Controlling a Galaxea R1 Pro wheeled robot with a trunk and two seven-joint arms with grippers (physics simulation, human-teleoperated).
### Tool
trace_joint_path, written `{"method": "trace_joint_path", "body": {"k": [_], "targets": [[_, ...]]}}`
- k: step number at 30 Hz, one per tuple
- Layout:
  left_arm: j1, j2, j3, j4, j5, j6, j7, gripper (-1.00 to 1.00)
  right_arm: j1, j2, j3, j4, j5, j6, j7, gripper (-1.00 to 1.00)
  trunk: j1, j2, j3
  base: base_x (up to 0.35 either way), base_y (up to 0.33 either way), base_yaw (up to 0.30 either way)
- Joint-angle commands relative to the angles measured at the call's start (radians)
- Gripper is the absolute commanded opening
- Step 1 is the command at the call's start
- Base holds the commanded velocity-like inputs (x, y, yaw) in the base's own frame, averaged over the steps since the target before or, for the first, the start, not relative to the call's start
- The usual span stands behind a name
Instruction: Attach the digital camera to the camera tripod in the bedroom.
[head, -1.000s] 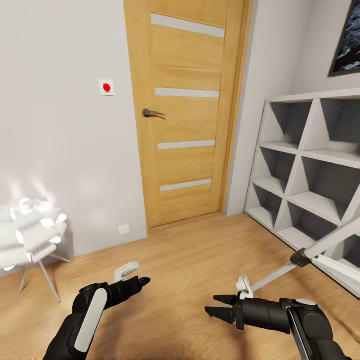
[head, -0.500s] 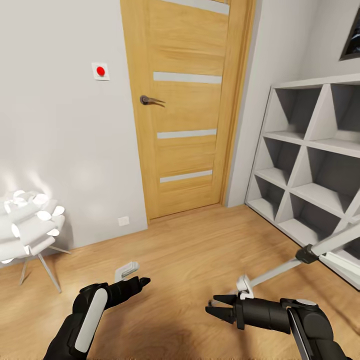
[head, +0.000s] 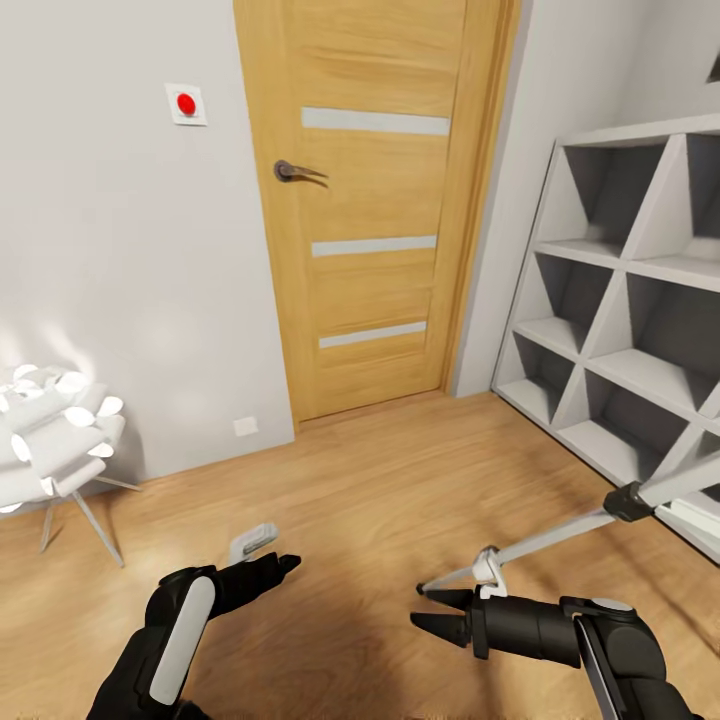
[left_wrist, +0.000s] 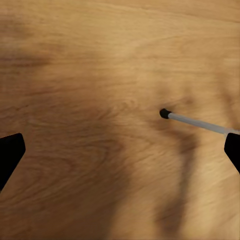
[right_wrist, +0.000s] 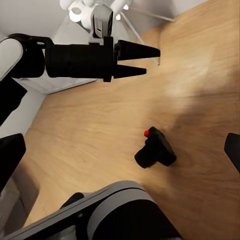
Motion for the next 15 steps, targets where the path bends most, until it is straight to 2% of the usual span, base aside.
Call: {"method": "trace_joint_path", "body": {"k": [1, 15], "targets": [[-0.001, -0.001, 0.001, -0.001, 0.011, 0.005, 0.01, 1.0, -0.001, 0.0, -0.001, -0.001, 0.009, 0.009, 0.009, 1.0, 0.0, -0.001, -0.005, 0.0, 0.0, 0.0], [-0.001, -0.001, 0.003, -0.002, 0.011, 0.005, 0.008, 1.0, -0.001, -0.003, -0.001, 0.0, 0.007, 0.011, 0.009, 1.0, 0.006, -0.004, -0.059, 0.0, 0.0, 0.0]]}}
